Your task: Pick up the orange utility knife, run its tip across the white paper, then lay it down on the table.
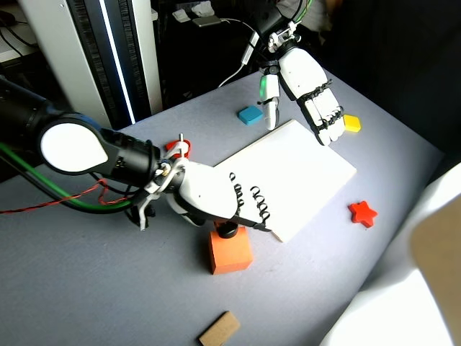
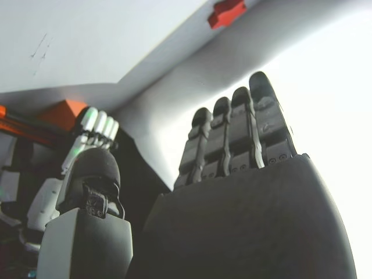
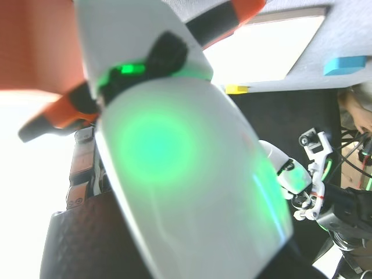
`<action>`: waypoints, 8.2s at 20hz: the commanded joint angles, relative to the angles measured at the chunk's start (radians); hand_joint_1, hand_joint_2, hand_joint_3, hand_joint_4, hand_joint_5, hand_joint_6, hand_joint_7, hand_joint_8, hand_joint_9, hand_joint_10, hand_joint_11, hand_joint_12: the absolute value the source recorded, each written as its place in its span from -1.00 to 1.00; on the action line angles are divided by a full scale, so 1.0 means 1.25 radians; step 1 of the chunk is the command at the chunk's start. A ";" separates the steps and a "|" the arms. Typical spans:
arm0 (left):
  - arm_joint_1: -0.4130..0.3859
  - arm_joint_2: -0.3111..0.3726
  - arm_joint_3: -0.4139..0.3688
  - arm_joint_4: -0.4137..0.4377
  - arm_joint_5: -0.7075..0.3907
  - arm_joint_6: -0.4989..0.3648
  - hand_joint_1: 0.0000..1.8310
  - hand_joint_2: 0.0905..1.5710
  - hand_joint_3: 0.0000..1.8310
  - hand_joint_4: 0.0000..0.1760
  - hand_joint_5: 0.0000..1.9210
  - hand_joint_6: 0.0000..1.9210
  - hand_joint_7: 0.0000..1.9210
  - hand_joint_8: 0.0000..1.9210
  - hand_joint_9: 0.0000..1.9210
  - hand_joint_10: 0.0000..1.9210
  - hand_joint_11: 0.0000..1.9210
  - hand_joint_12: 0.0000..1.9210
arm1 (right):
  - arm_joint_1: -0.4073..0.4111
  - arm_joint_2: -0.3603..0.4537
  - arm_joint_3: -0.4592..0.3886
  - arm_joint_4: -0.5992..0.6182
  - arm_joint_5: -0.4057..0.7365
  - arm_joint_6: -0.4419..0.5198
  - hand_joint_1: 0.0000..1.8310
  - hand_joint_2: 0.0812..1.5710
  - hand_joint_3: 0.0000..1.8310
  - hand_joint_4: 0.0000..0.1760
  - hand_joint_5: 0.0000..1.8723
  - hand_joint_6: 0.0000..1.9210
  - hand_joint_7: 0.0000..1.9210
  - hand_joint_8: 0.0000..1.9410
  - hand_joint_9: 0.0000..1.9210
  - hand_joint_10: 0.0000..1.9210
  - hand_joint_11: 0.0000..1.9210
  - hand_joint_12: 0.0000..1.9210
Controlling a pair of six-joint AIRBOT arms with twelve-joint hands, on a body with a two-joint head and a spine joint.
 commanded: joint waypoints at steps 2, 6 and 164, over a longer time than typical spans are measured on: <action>-0.006 0.001 0.002 0.049 -0.073 -0.001 -0.93 0.61 -1.00 -1.00 -1.00 -1.00 -1.00 -1.00 -1.00 -1.00 -1.00 -0.72 | 0.010 -0.015 0.016 -0.012 0.047 0.000 0.33 0.40 -1.00 -1.00 -1.00 -1.00 -1.00 -1.00 -1.00 -1.00 -1.00 -1.00; -0.011 0.000 0.003 0.045 -0.073 0.003 -0.96 0.62 -1.00 -1.00 -1.00 -1.00 -1.00 -1.00 -1.00 -1.00 -1.00 -0.77 | 0.004 -0.037 0.031 -0.020 0.047 0.000 0.36 0.40 -1.00 -1.00 -1.00 -1.00 -1.00 -1.00 -1.00 -1.00 -1.00 -1.00; -0.101 -0.059 0.073 0.093 0.183 0.094 -1.00 0.63 -1.00 -1.00 -1.00 -1.00 -1.00 -1.00 -1.00 -1.00 -1.00 -0.58 | -0.055 0.056 -0.073 0.544 0.106 -0.360 0.28 -0.05 0.28 -1.00 -0.28 0.85 -0.08 1.00 0.16 1.00 0.06 1.00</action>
